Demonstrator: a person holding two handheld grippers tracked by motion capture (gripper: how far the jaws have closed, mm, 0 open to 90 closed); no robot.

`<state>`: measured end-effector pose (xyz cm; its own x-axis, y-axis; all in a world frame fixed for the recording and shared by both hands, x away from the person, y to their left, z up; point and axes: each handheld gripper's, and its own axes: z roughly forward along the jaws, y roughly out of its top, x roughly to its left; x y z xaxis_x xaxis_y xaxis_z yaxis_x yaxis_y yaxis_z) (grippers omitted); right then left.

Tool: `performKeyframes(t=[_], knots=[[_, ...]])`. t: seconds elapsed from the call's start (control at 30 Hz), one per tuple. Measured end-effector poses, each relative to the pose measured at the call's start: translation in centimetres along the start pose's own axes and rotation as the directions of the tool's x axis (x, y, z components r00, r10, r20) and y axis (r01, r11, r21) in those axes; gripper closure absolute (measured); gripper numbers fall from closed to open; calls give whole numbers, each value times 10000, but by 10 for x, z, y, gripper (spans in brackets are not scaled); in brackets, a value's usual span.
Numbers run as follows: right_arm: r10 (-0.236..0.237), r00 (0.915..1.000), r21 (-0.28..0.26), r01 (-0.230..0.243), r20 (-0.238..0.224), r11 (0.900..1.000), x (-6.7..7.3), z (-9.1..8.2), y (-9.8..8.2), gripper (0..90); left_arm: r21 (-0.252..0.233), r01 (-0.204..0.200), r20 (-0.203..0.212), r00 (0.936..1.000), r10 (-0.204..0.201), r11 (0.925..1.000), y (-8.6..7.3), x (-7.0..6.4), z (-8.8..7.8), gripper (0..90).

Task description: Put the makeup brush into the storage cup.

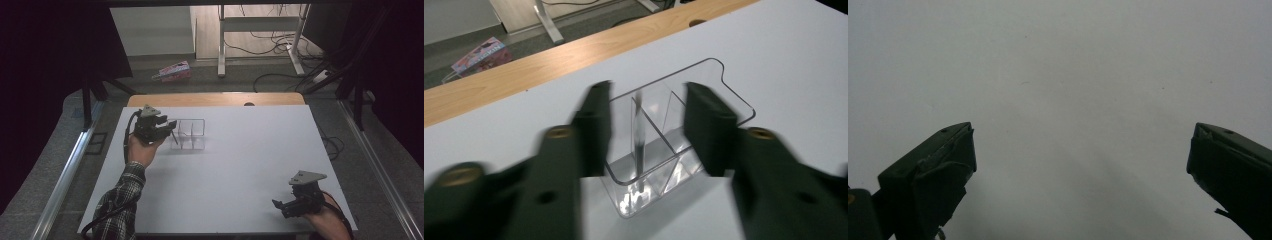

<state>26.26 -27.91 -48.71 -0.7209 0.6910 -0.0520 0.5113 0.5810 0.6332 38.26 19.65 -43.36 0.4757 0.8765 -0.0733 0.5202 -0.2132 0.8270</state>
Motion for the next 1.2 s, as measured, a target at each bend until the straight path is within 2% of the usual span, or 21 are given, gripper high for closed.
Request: performKeyframes(t=[0.03, 0.1, 0.2, 0.3, 0.6, 1.2], knots=[[6, 10000, -8, -6, 8, 10000, 0, 0, 0, 0, -64, 205, 41, 9998, -205, 9998, 0, 1, 0, 368], [13, 10000, -31, -13, 5, 10000, 0, 0, 0, 0, -51, 387, 13, 9992, -387, 9992, 0, 2, -1, 195], [27, 10000, -54, -27, 16, 10000, 0, -1, 0, 0, 26, 525, 129, 9985, -526, 9986, -1, 4, -3, 86], [25, 10000, -70, -25, 7, 10000, 0, -1, 0, 0, 257, 330, 290, 9990, -337, 9991, -3, 5, -4, 29], [27, 10000, -50, -27, 29, 10000, 0, -1, 0, 0, 562, 183, 513, 9985, -212, 9983, -8, 9, -9, 0], [6, 10000, -25, -6, 15, 10000, 0, 0, 0, 0, 671, -35, 767, 9971, -17, 9977, -15, 6, -17, 0]])
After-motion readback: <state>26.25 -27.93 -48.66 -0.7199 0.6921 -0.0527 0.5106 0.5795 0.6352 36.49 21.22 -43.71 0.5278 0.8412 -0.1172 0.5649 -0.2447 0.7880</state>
